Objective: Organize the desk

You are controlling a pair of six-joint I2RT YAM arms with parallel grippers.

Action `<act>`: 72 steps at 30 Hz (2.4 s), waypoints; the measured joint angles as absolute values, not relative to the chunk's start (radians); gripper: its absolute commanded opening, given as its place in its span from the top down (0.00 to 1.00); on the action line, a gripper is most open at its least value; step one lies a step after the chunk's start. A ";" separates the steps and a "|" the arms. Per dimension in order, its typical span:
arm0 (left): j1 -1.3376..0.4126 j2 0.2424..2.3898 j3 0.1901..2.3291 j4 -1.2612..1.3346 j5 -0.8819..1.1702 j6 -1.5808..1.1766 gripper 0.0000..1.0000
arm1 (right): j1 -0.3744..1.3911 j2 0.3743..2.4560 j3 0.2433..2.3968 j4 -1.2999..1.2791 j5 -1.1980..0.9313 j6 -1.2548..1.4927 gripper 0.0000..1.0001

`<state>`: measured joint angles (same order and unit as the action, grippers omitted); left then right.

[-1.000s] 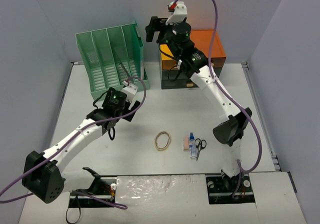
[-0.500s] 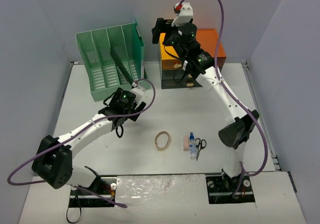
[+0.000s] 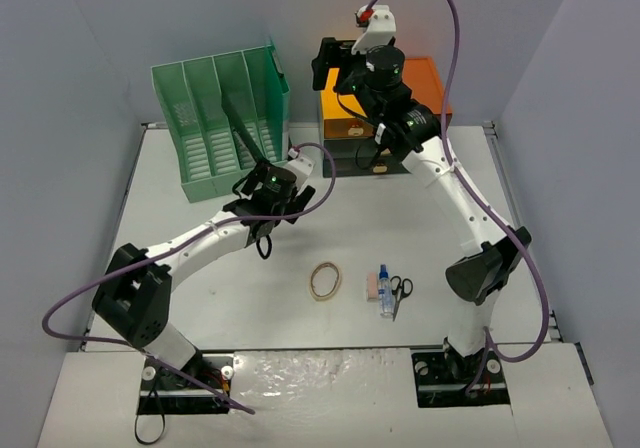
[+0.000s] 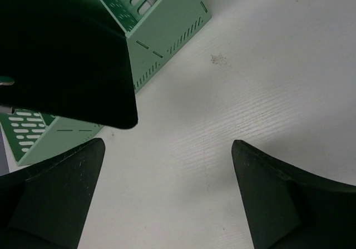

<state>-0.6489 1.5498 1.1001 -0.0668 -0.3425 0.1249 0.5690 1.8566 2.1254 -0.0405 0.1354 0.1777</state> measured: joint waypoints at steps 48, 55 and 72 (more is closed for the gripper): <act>-0.647 1.695 1.263 0.097 -0.699 0.204 1.00 | 0.583 1.832 2.053 -0.128 0.135 0.117 0.47; -0.642 1.695 1.293 0.098 -0.713 0.190 1.00 | 0.594 1.828 2.053 -0.133 0.138 0.100 0.47; -0.631 1.663 1.299 0.044 -0.739 0.030 1.00 | 0.606 1.789 2.035 -0.139 0.155 0.073 0.47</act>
